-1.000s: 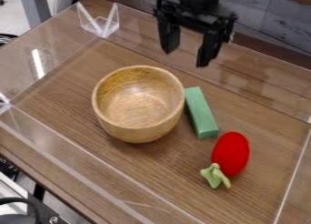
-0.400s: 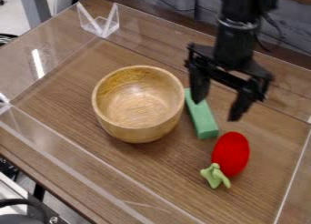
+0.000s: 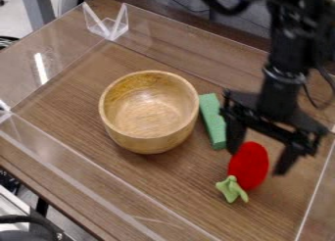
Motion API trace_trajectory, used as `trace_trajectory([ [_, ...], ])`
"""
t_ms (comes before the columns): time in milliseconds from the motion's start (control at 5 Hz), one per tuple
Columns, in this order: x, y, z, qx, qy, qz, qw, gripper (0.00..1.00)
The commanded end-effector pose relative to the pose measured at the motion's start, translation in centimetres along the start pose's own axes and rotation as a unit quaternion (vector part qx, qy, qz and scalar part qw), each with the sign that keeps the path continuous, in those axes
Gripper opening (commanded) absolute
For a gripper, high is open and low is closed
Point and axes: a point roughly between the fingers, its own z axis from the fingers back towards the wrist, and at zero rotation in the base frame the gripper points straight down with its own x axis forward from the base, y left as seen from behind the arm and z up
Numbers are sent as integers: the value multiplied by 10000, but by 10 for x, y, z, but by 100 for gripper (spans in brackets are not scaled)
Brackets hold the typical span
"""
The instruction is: Move the red fruit to the left
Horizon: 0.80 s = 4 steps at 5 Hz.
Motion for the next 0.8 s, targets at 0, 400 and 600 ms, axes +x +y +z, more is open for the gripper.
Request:
trace_trajectory([
  [0,8,8,6,-100,-342,236,9991,100],
  [400,14,20,-3,-7,-397,417,9983,100],
  [600,14,24,-5,23,-416,394,9984,100],
])
